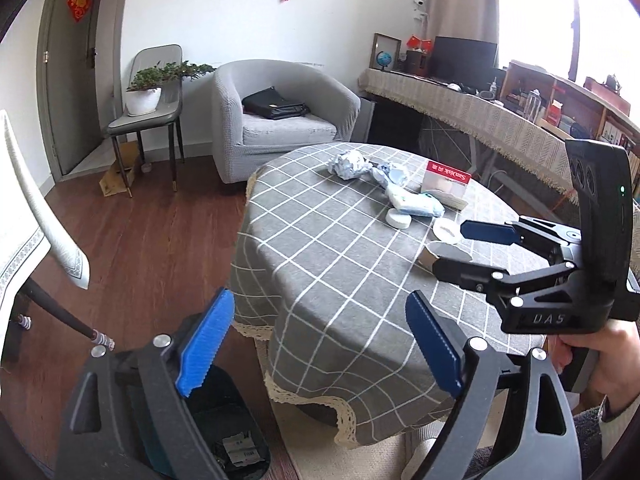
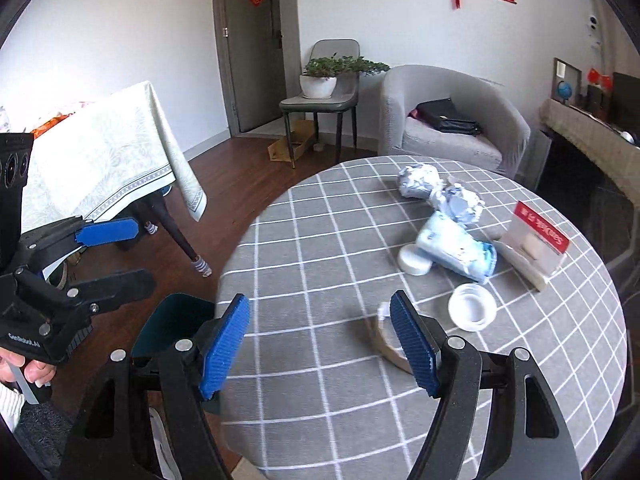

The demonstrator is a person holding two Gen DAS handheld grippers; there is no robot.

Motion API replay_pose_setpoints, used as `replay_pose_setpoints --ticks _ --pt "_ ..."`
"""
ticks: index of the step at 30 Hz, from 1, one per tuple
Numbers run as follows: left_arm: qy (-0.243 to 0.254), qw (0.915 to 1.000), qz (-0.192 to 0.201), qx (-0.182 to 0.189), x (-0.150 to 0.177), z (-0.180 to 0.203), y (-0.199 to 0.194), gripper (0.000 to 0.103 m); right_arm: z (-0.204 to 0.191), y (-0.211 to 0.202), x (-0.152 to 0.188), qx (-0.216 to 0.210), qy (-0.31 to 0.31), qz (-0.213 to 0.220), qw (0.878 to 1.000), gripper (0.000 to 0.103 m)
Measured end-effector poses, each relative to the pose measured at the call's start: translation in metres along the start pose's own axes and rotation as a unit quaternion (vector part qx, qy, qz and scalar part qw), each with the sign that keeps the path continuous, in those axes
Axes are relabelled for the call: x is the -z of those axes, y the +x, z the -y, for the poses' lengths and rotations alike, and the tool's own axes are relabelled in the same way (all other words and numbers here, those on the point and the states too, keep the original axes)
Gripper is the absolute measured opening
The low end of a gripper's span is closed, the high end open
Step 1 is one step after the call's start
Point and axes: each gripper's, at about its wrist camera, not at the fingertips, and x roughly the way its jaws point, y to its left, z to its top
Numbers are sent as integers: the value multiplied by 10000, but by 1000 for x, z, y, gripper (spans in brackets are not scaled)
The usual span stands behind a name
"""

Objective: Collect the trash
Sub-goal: 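Move both grippers back to the table toward the cardboard ring and white lid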

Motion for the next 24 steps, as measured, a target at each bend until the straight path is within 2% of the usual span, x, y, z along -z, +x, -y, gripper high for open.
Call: replay_pose_setpoints --ticks 6,13,18,24 --pt "336 9988 -161 312 -9 40 35 92 54 -10 5 288 271 43 9992 77" --pt "747 9944 -435 609 -14 79 73 92 104 -9 6 296 661 -41 9974 81" --pt "984 9902 -597 792 -17 101 95 92 126 -9 5 283 821 -99 9962 83" --pt "1028 9874 -744 948 -23 117 115 92 139 -4 6 242 808 -276 9961 84"
